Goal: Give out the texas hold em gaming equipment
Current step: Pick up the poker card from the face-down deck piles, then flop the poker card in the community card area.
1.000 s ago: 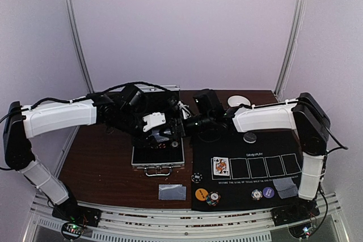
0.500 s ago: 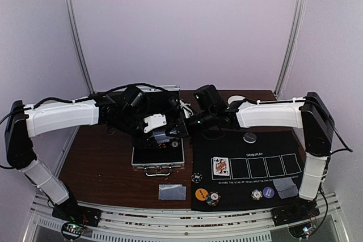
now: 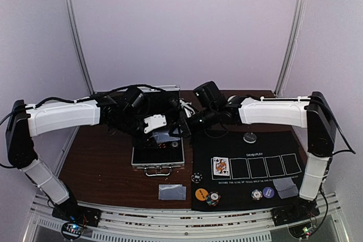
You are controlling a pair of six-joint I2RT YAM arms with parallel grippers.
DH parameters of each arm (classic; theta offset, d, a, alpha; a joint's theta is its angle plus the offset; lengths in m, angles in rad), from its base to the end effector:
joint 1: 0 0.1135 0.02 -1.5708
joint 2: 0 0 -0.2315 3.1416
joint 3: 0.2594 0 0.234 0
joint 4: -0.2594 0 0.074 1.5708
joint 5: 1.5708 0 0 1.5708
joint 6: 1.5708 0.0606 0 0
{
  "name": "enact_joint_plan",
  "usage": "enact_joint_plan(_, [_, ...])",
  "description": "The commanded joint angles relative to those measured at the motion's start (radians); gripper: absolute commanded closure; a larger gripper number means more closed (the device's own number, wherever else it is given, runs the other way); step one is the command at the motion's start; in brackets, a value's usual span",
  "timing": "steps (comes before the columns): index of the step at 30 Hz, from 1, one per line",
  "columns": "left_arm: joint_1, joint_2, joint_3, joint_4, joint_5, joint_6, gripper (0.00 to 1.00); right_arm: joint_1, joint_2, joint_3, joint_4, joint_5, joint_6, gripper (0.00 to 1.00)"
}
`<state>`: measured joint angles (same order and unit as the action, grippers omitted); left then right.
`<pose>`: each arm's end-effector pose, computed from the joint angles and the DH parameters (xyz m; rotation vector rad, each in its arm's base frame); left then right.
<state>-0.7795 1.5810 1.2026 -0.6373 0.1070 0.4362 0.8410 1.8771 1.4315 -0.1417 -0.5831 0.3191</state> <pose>0.2269 -0.2334 0.2031 1.5176 2.1118 -0.2637 0.2575 0.3379 0.2219 -0.9553 2.1374 1.2588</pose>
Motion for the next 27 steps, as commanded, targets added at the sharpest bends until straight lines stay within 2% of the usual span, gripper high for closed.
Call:
enact_joint_plan(1, [0.006,0.003,0.013,0.032,0.001,0.002,0.51,-0.006,-0.046,0.018,-0.099,0.046,-0.034,1.0])
enact_joint_plan(16, [0.009,0.001,0.012,0.031,0.0,0.001,0.51,-0.04,-0.161,-0.009,-0.208,0.082,-0.084,1.0])
enact_joint_plan(19, [0.011,-0.005,0.007,0.032,-0.003,0.0,0.51,-0.043,-0.231,-0.014,-0.327,0.245,-0.14,1.0])
enact_joint_plan(22, [0.014,-0.008,0.005,0.033,-0.005,0.001,0.51,-0.042,-0.32,-0.043,-0.485,0.568,-0.205,1.0])
enact_joint_plan(27, [0.014,-0.002,0.009,0.033,-0.001,-0.002,0.51,-0.033,-0.443,-0.172,-0.62,0.899,-0.34,1.0])
